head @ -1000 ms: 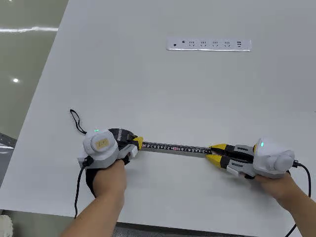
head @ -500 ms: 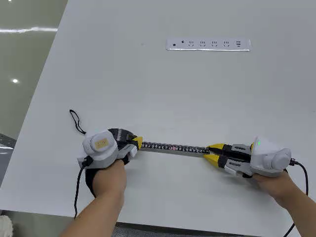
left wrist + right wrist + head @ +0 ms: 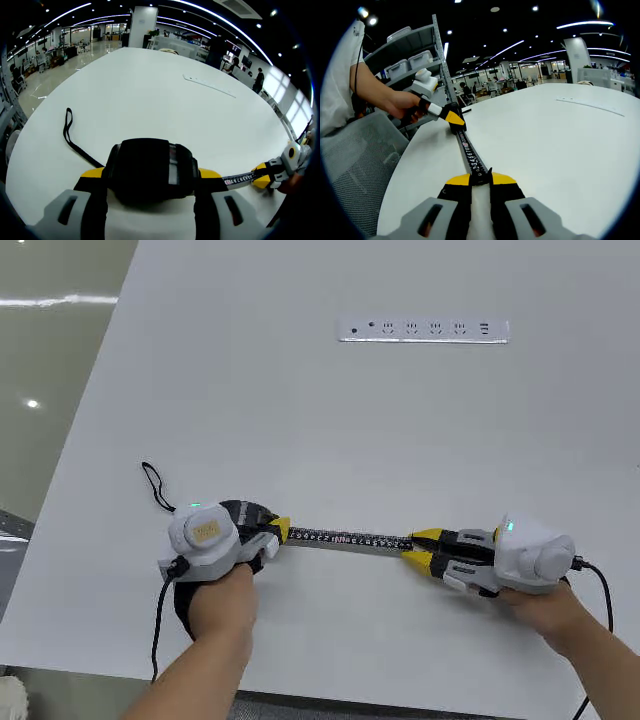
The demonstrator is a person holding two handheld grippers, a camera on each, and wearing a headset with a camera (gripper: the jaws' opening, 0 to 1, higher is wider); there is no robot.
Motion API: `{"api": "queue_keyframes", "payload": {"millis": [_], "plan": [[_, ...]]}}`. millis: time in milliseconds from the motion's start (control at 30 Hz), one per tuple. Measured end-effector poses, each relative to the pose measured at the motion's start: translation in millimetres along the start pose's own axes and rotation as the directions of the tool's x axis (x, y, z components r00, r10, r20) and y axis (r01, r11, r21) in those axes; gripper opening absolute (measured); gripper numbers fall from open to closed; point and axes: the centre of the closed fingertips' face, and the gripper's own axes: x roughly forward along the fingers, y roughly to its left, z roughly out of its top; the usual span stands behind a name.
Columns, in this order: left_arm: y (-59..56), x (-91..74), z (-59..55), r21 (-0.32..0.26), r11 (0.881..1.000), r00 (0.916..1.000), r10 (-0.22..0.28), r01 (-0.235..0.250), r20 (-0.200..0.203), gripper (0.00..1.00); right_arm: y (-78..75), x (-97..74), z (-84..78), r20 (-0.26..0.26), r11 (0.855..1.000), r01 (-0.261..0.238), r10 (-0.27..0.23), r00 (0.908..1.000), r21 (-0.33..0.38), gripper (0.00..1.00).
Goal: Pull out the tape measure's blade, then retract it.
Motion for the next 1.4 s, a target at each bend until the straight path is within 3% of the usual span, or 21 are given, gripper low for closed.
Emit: {"api": "queue_keyframes", "payload": {"millis": [1400], "plan": [[-0.2, -0.5, 0.1, -0.003, 1.0, 1.0, 0.0, 0.0, -0.002, 0.68, 9.4, 34.7, 10.7, -0.006, 1.0, -0.025, 0.025, 0.9997, -0.002, 0.12]]}}
